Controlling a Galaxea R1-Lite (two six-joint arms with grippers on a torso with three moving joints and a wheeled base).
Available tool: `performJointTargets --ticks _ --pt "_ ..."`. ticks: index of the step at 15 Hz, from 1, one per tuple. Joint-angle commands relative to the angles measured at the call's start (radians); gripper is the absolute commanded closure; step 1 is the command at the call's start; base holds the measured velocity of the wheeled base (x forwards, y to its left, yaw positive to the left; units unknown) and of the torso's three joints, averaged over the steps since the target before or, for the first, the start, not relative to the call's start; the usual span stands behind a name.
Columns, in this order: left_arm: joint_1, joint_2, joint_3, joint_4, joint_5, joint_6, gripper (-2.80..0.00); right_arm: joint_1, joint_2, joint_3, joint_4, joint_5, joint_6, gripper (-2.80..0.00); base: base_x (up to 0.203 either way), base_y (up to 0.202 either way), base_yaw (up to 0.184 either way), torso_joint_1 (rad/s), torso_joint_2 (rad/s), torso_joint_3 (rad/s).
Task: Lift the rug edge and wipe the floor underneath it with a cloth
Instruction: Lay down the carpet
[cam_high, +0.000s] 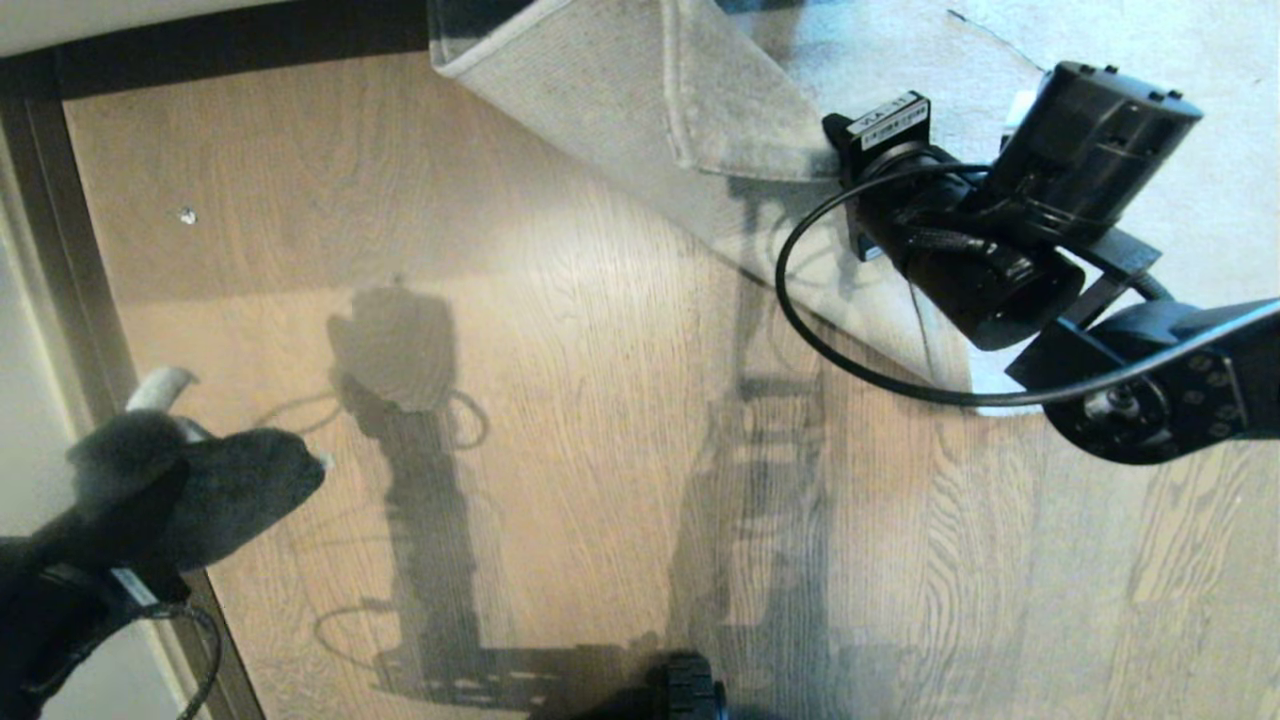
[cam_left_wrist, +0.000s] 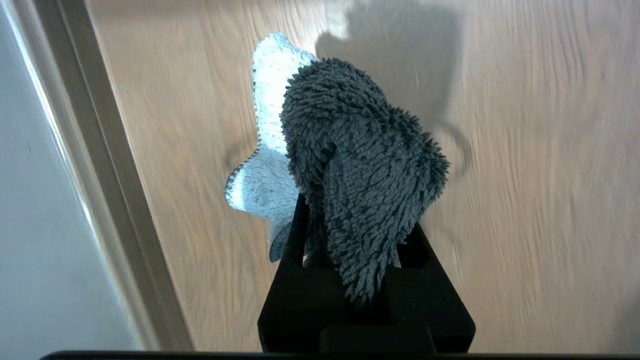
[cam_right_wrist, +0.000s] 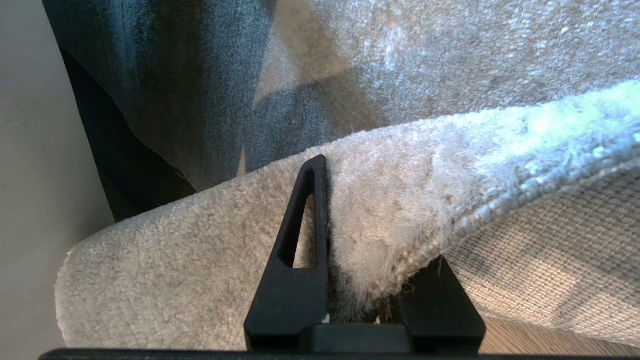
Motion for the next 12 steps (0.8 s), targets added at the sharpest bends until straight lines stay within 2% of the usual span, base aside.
performJointTargets --ticks 1,7,10,11,12 --pt "0.000 -0.183 0.001 0.195 -0.032 -0.003 0.00 0.001 0.000 0.000 -0.005 -0.003 0.005 0.00 0.000 0.000 0.000 0.000 0.00 0.000" --pt "-0.001 -0.587 0.001 0.744 -0.135 -0.009 0.00 0.001 0.001 0.001 -0.006 -0.003 -0.026 0.00 0.000 0.000 0.000 0.000 0.00 0.000" --pt "0.002 -0.817 0.001 0.998 -0.171 -0.009 0.00 0.001 0.006 0.022 -0.071 0.001 -0.028 0.00 0.000 0.000 0.000 0.000 0.00 0.000" --pt "0.012 -0.854 0.001 1.067 -0.181 -0.011 0.00 0.002 0.004 0.033 -0.090 0.003 -0.030 0.00 0.000 0.000 0.000 0.000 0.00 0.000" --pt "0.023 -0.873 0.001 1.089 -0.185 -0.022 0.00 0.002 0.004 0.040 -0.095 0.003 -0.030 0.00 0.000 0.000 0.000 0.000 0.00 0.000"
